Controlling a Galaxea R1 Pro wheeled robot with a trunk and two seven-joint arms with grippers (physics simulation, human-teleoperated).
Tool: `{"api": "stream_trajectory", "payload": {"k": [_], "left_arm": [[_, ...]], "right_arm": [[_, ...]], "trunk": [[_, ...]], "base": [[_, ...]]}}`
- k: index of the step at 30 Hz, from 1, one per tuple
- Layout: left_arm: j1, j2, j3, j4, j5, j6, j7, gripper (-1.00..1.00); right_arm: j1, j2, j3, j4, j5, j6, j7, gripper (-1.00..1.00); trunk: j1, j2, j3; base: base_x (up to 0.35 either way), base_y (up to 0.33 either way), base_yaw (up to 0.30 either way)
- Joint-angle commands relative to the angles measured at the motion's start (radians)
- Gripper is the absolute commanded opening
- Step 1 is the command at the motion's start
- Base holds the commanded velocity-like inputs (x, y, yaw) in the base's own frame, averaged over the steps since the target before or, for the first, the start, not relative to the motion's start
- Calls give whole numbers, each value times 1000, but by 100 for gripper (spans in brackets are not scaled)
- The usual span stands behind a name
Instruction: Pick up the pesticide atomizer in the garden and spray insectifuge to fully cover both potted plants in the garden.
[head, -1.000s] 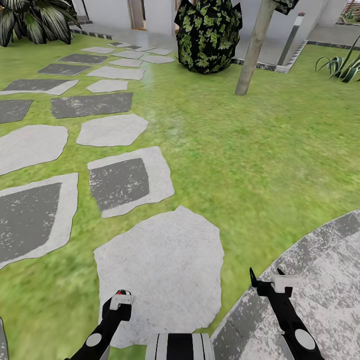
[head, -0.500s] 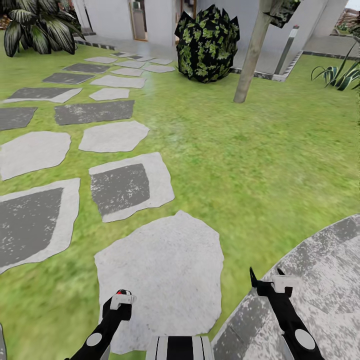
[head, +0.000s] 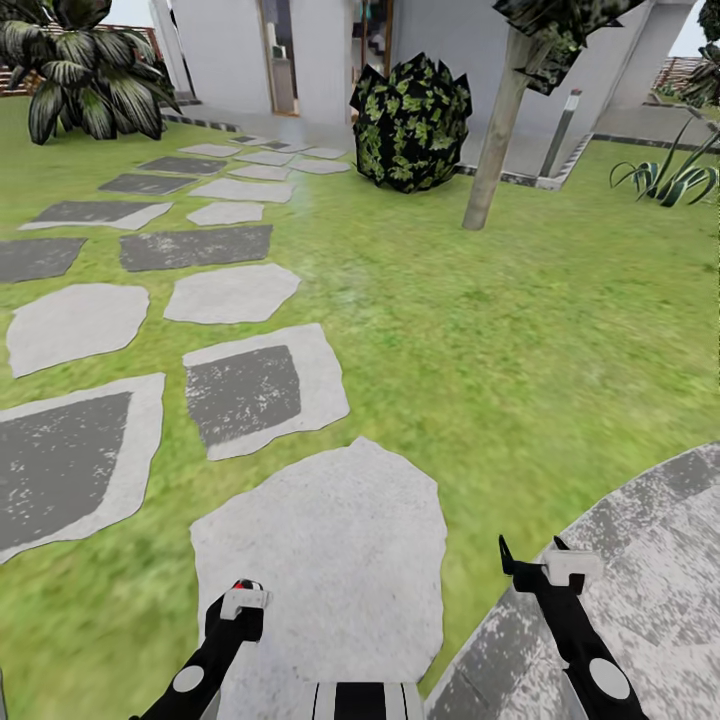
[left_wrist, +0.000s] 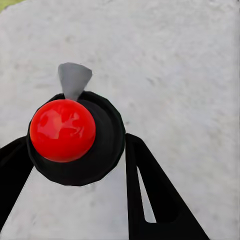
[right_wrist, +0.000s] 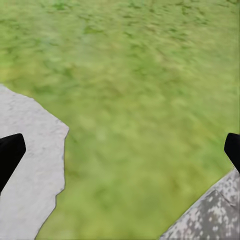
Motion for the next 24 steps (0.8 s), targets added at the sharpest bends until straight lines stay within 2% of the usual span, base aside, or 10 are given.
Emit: {"api": "stream_trajectory", "payload": {"k": [1,7,10,13,17,19,24], "left_arm": [[0,0,-3,1,-2,-2,1,-100],[4,4,-6,6,-3,6,3,-100],[10,8,-6,6,-3,9,4,-100],[13,10,-5,3,-2,19,4,-100],[18,16,2,3,-2,63,4,-100],[20,17,5,5,-1,67,4,-100],[24,17,7,11,-2,72,4,-100]], "right_arm": [[0,0,0,1,0,-3,0,100],[0,7,4,9,1,-2,-1,100],[1,23,3,6,2,-3,-1,100],[22,31,2,-18,1,-2,-1,100],[90,28,-3,-58,3,0,-2,100],[103,24,-17,-62,3,-1,-2,100],[115,22,-98,-66,1,1,4,100]], "trunk": [[-1,0,3],[-3,1,27],[-5,2,38],[-6,3,50],[-8,4,68],[-9,4,77],[-11,5,102]], "base": [[0,0,0],[0,0,0],[0,0,0],[0,0,0],[0,0,-114],[0,0,-173],[0,0,-199]]}}
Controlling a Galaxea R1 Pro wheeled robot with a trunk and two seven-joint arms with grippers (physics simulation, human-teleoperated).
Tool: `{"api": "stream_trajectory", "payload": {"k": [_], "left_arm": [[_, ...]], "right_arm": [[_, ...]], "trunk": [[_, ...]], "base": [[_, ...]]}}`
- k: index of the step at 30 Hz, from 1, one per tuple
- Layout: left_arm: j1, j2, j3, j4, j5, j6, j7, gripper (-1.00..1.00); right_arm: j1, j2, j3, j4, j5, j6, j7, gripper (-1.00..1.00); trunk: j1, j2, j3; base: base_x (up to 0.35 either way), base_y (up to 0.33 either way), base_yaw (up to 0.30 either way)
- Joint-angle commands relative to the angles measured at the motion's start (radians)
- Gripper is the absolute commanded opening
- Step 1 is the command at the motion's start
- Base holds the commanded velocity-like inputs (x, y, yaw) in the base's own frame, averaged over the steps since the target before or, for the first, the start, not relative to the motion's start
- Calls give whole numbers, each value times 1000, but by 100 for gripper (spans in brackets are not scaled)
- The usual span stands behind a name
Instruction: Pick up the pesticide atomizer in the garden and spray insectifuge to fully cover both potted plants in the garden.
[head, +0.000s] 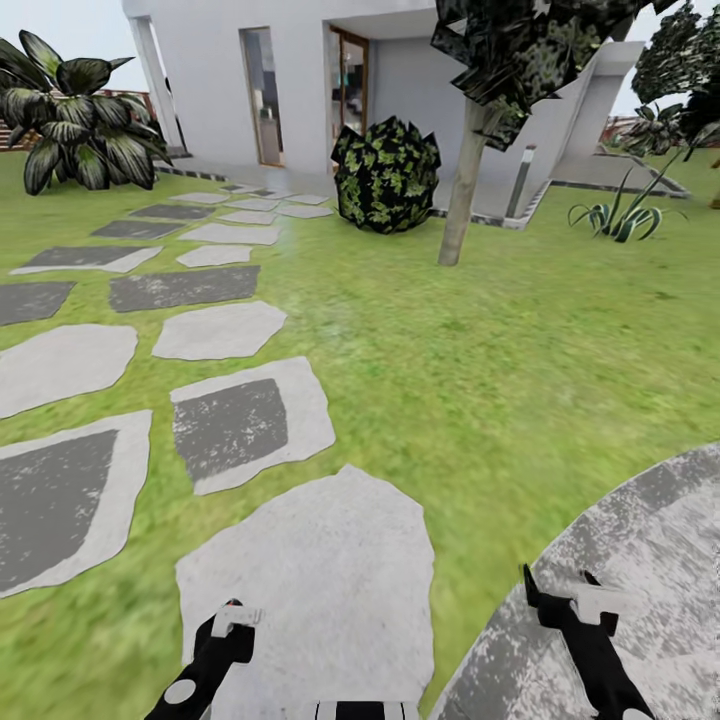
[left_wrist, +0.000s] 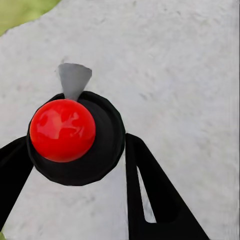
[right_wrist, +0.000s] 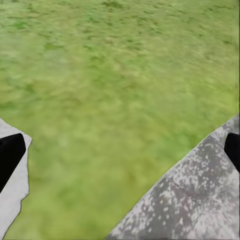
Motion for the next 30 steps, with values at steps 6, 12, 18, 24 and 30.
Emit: {"api": "stream_trajectory", "payload": {"k": [6,12,18,24,30], "left_arm": [[-1,0,-4,-7,-2,1,1,-100],[-3,-4,-16,-9,-1,2,1,-100],[-3,-4,-15,-6,0,3,1,-100],[-3,-1,-11,-8,5,3,1,-100],[-3,-3,-14,-8,3,3,1,-100]], "right_arm": [[1,7,-13,0,2,-2,3,100],[3,8,-13,78,3,-3,4,100],[18,0,-20,119,3,-6,4,100],[23,1,-21,155,4,-6,1,100],[23,2,-21,164,4,-7,1,100]], "trunk": [[-3,1,28],[-6,3,57],[-12,11,84],[-35,53,103],[-58,95,122]], "base": [[0,0,-245],[0,0,-264],[0,0,-275],[0,0,-295],[0,0,-298]]}}
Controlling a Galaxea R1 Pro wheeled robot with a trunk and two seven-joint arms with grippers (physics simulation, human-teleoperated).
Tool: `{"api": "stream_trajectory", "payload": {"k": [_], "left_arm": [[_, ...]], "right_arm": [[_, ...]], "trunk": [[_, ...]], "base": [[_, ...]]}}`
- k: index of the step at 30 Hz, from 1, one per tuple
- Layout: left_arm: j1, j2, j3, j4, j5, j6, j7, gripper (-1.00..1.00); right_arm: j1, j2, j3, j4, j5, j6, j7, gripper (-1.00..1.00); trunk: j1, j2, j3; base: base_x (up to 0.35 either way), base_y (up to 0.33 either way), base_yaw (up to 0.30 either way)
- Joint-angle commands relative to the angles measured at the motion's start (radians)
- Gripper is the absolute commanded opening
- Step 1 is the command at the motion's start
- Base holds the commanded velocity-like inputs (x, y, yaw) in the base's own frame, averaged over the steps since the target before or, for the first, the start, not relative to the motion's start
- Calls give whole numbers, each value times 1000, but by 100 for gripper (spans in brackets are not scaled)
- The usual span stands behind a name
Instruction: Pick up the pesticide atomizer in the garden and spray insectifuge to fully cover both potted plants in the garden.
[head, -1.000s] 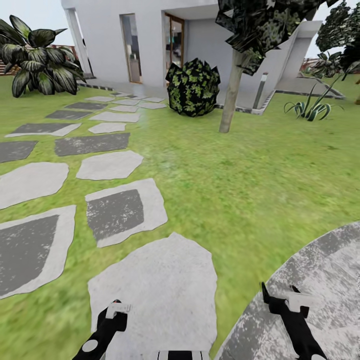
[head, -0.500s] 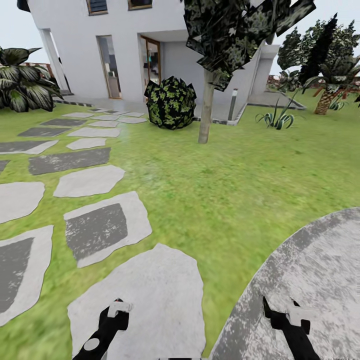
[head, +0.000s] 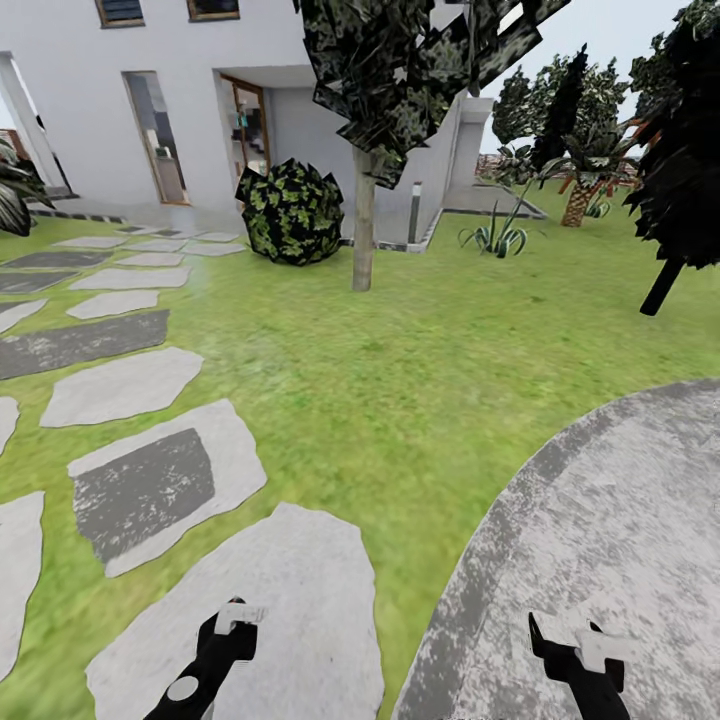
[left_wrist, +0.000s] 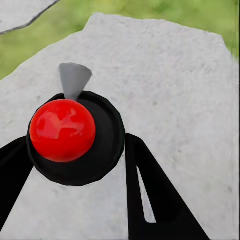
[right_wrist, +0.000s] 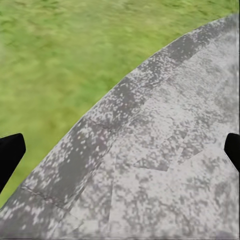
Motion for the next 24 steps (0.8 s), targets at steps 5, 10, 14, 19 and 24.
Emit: {"api": "stream_trajectory", "payload": {"k": [5,10,14,19,24], "left_arm": [[0,1,-4,2,-2,-3,1,-100],[0,1,-4,1,-3,-4,1,-100],[1,1,-4,0,-4,-5,1,-100],[1,2,3,-1,0,-6,1,-100],[1,2,4,-1,1,-6,1,-100]], "right_arm": [[0,1,0,13,-1,-3,1,100],[-1,1,0,16,-1,-3,2,100],[-1,1,1,17,-1,-3,2,100],[0,2,0,17,-1,-3,2,100],[0,2,0,18,-1,-3,2,100]], "trunk": [[-19,35,15],[-23,42,18],[-23,42,18],[-23,42,18],[-23,42,18]], "base": [[0,0,-298],[0,0,-298],[0,0,-298],[0,0,-298],[0,0,-298]]}}
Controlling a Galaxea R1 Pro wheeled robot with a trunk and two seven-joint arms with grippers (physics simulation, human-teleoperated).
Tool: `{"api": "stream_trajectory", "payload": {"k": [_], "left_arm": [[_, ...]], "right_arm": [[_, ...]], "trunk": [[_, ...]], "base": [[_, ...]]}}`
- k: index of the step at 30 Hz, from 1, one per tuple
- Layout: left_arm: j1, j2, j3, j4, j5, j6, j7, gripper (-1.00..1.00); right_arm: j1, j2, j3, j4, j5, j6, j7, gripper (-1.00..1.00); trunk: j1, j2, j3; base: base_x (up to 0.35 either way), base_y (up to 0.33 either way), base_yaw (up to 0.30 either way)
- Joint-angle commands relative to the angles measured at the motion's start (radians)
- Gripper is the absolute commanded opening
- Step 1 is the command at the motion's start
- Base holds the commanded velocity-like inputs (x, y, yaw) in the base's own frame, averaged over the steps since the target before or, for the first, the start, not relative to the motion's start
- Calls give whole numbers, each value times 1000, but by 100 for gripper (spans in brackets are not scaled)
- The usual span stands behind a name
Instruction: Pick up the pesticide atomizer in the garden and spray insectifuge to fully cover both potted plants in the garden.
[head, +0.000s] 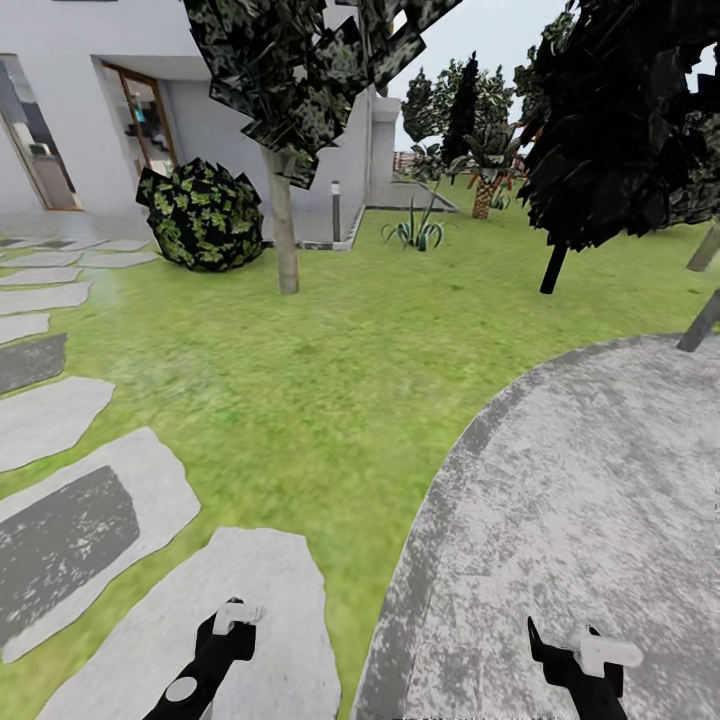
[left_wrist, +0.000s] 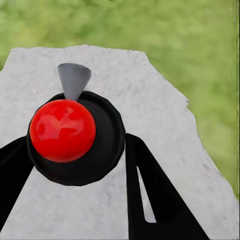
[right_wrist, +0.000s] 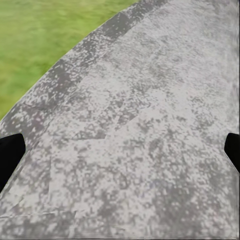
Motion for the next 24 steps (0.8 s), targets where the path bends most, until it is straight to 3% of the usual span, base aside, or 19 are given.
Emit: {"api": "stream_trajectory", "payload": {"k": [1,24], "left_arm": [[0,1,-3,0,-1,-3,1,-100],[0,1,-3,1,-2,-3,2,-100]], "right_arm": [[-1,0,0,1,1,-3,0,100],[-1,2,0,2,1,-3,0,100]], "trunk": [[0,0,-1],[0,0,6]], "base": [[0,0,-298],[0,0,-296]]}}
